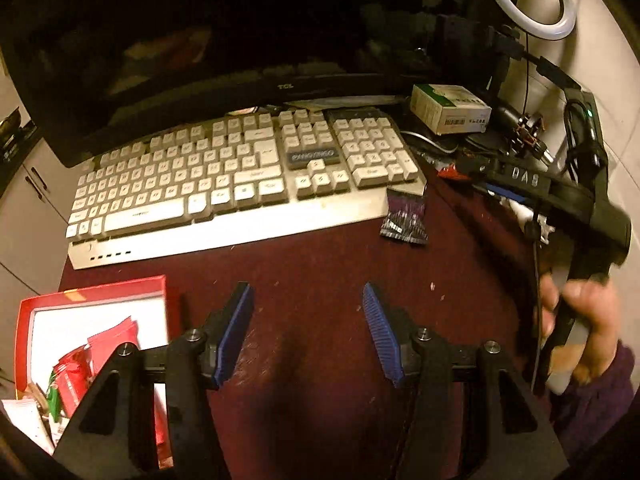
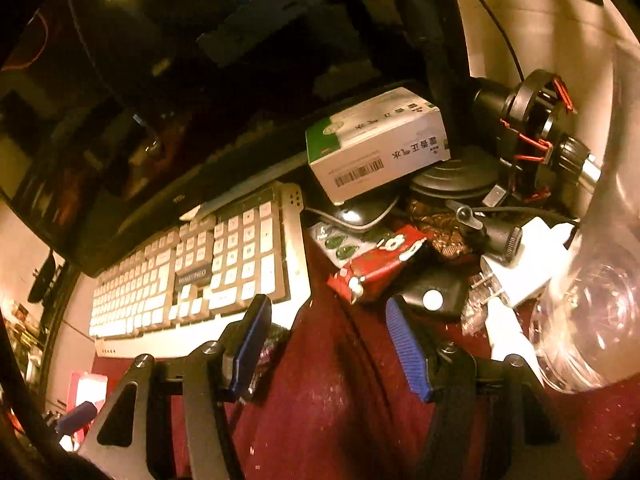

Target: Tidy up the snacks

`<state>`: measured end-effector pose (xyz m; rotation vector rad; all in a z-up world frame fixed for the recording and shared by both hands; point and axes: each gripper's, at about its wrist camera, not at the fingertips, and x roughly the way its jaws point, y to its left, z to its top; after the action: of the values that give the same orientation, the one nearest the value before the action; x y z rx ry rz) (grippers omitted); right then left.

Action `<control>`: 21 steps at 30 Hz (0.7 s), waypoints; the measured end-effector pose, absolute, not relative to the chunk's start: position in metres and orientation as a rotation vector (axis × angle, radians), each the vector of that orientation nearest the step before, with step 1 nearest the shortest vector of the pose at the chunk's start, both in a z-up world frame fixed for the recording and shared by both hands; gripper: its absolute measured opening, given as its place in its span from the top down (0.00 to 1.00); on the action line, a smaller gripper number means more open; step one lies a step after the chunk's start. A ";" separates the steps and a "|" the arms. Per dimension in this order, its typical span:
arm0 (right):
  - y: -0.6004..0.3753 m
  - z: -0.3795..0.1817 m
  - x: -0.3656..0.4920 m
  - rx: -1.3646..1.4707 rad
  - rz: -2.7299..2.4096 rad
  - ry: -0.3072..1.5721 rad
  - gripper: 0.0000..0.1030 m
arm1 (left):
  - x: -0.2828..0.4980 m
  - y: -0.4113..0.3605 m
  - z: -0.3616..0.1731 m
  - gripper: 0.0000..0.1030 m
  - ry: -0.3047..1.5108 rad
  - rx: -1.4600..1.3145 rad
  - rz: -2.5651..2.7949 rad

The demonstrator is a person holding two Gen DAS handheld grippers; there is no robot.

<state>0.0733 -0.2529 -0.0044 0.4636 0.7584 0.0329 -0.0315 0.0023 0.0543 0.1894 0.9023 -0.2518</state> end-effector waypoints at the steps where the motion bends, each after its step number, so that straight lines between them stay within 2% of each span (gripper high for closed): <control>1: -0.253 -0.006 0.071 0.457 0.034 0.742 0.39 | -0.030 -0.003 0.054 0.46 0.893 0.191 -0.244; 3: -0.251 -0.010 0.069 0.411 0.008 0.738 0.39 | -0.025 -0.015 0.052 0.44 0.861 0.194 -0.211; 5: -0.250 -0.010 0.066 0.406 0.015 0.730 0.37 | -0.016 -0.025 0.048 0.36 0.832 0.193 -0.156; 9: -0.253 -0.006 0.060 0.396 -0.003 0.688 0.35 | -0.001 -0.043 0.039 0.36 0.776 0.141 -0.064; 11: -0.255 -0.003 0.056 0.400 -0.008 0.668 0.29 | 0.008 -0.049 0.035 0.36 0.768 0.118 -0.036; 21: -0.257 -0.005 0.060 0.396 -0.007 0.697 0.29 | 0.027 -0.054 0.017 0.36 0.747 0.106 0.028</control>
<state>0.0604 -0.2570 -0.0048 0.3956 0.6965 -0.0071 0.0272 -0.0536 0.0169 0.1058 0.7471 0.0279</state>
